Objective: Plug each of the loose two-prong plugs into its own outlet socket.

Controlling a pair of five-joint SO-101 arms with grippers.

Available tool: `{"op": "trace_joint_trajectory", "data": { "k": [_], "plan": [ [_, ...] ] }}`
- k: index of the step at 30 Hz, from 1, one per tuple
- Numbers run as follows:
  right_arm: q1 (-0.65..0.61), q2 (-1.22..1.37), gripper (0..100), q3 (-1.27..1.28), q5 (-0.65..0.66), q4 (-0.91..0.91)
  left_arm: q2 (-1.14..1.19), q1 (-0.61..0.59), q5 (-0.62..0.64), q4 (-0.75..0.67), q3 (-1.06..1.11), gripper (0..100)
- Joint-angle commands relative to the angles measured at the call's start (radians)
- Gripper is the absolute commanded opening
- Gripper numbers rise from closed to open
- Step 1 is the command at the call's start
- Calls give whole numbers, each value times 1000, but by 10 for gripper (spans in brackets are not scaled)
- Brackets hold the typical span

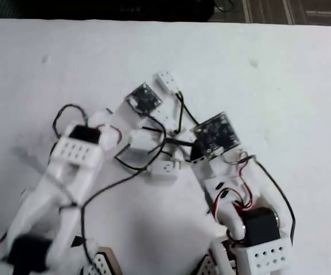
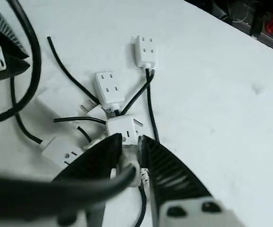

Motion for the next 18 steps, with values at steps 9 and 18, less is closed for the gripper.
{"op": "trace_joint_trajectory", "data": {
  "k": [9,18],
  "plan": [
    [97,2,17,-14,2,-62,458,-27,232,-121,-387,214],
    [97,1,17,-14,3,-62,486,-1,34,-2,-345,214]
  ]
}}
